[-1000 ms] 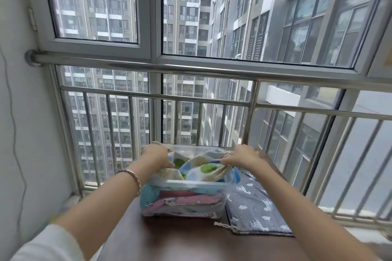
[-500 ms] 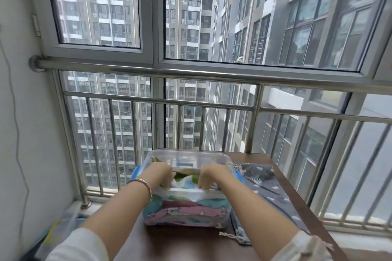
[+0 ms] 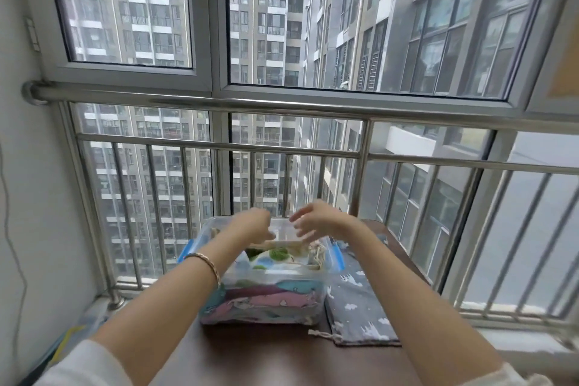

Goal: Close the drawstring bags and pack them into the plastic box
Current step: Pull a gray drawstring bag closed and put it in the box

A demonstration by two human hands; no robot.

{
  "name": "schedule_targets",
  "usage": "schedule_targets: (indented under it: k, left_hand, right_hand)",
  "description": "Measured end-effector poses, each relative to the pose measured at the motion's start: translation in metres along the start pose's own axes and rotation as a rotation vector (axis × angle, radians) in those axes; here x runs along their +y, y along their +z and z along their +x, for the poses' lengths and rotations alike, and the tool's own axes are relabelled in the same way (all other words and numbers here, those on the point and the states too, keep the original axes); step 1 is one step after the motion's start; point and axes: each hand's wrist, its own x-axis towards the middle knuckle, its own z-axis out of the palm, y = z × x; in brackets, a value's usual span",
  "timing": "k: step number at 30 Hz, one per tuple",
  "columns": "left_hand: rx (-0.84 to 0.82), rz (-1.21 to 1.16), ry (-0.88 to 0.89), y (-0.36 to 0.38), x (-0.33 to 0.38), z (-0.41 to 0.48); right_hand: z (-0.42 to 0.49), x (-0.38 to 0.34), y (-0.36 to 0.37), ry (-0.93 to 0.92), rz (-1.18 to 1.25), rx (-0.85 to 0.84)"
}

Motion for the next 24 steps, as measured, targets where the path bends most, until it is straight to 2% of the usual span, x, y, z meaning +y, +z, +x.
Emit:
schedule_targets:
  k: [3,6,8,10,13,16,18,22,24]
  left_hand:
    - [0.233,-0.034,0.083,-0.014,0.062,-0.013]
    - [0.218,-0.112,0.271,-0.004,0.125,-0.034]
    - [0.091,-0.16,0.412,0.018,0.16,-0.049]
    - [-0.028,-0.06,0.462,0.045,0.181,-0.06]
    - [-0.135,0.18,0.43,0.084,0.189,-0.066]
    - [-0.196,0.325,0.369,0.108,0.186,-0.063]
    - [-0.217,0.326,0.337,0.117,0.182,-0.059]
    - [-0.193,0.276,0.327,0.125,0.177,-0.055]
    - [-0.127,0.164,0.337,0.126,0.176,-0.051]
  right_hand:
    - [-0.041,-0.005,-0.04,-0.145,0.312,0.111]
    - [-0.069,0.02,-0.068,-0.155,0.349,0.311]
    - [-0.083,0.055,-0.077,-0.046,0.2,0.381]
    - [-0.09,0.095,-0.077,0.098,-0.029,0.361]
    - [-0.094,0.15,-0.064,0.279,-0.351,0.219]
    - [-0.103,0.183,-0.043,0.401,-0.536,0.053]
    - [-0.103,0.194,-0.031,0.451,-0.606,0.003]
    - [-0.101,0.2,-0.013,0.473,-0.739,0.086]
    - [-0.101,0.197,-0.008,0.475,-0.825,0.123]
